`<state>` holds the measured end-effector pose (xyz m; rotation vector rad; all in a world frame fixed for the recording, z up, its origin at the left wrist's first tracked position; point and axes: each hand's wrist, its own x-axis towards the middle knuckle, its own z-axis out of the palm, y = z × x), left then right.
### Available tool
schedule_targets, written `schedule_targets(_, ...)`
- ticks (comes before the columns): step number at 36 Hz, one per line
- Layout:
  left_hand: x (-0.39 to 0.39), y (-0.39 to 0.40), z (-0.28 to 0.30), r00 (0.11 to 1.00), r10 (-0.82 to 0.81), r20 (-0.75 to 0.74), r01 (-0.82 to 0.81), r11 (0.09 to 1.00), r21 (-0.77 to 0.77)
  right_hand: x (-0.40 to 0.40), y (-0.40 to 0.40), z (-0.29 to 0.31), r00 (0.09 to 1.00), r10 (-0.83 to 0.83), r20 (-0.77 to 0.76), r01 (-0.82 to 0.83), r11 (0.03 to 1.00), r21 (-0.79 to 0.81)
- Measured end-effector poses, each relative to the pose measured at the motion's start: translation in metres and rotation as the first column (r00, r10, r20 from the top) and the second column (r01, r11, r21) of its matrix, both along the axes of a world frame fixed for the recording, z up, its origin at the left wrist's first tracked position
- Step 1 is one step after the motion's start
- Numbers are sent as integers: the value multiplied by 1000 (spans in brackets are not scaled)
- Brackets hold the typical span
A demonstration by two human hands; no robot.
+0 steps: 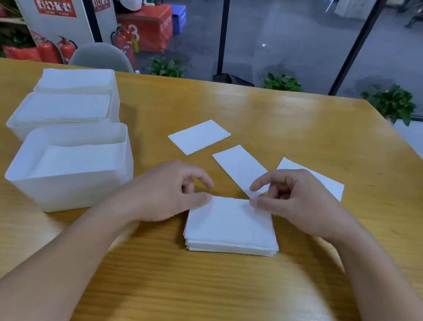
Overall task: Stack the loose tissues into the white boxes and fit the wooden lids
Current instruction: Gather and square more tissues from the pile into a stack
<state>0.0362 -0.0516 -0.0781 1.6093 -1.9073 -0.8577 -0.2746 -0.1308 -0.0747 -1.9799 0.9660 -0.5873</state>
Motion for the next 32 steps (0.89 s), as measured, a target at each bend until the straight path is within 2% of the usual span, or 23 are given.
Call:
schedule_targets(3, -1, -3, -2, 994, 106, 23, -103, 991, -86, 6, -6, -9, 979, -183, 94, 193, 975, -107)
schedule_targets(5, -3, -4, -3, 987, 157, 24, -153, 980, -129, 13, -9, -17, 952, -302, 54, 307, 928, -211)
schedule_targets(7, -4, -5, -6, 984, 175, 23, -170, 975, -140, 18, -9, -24, 932, -362, -14, 345, 898, -275)
schedule_targets(13, -7, -4, -12, 983, 168, 67, -160, 981, -110, 24, -8, -30, 915, -389, -107, 327, 871, -366)
schedule_targets(21, -6, -7, -14, 976, 215, 36, -210, 971, -111, 23, -5, -25, 926, -371, -73, 328, 883, -335)
schedule_targets(23, -7, -7, -13, 974, 226, 21, -222, 967, -126, 24, -3, -22, 930, -366, -22, 341, 888, -309)
schedule_targets(28, -11, -6, -6, 942, 258, -212, -282, 955, -92, 23, 4, -12, 947, -281, 157, 314, 914, -258)
schedule_targets(32, -15, -4, 2, 826, 275, -492, -310, 951, 10, 25, 10, -9, 964, -177, 198, 226, 938, -263)
